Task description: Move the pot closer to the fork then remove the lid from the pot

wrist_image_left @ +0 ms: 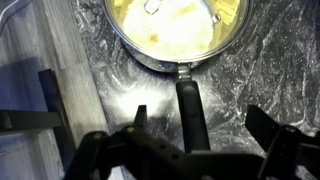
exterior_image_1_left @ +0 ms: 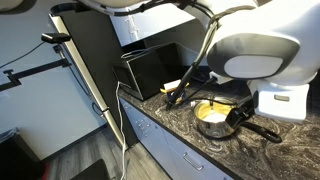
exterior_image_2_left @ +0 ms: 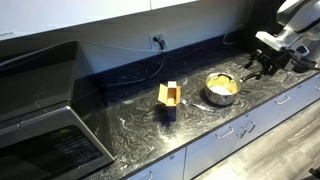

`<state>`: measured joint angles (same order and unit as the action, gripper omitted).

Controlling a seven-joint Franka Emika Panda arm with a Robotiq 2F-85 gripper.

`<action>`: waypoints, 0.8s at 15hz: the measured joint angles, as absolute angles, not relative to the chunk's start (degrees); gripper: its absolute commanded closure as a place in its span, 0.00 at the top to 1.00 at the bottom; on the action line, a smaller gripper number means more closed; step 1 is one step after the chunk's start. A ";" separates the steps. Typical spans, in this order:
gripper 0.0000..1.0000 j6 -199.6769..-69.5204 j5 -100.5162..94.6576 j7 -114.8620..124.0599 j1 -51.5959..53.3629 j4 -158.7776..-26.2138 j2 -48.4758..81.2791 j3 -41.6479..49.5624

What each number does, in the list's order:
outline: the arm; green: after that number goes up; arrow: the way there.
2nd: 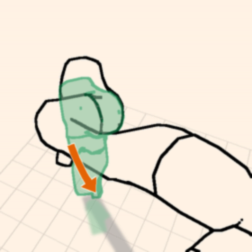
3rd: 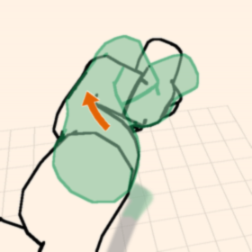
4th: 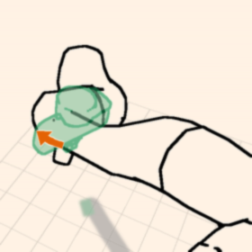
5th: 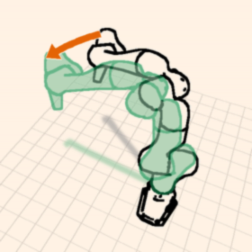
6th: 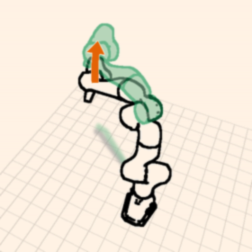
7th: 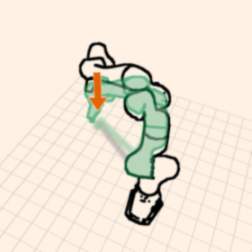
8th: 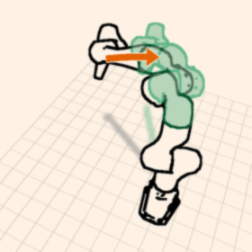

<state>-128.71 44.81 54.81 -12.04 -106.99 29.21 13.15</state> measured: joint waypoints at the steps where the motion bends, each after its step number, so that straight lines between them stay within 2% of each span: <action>1: 1.00 -128.49 41.68 57.82 -11.26 -107.06 28.45 13.92; 6: 1.00 -124.30 26.35 69.45 -8.28 -107.12 23.14 14.76; 12: 1.00 -115.66 12.10 68.17 -5.14 -107.06 17.76 11.36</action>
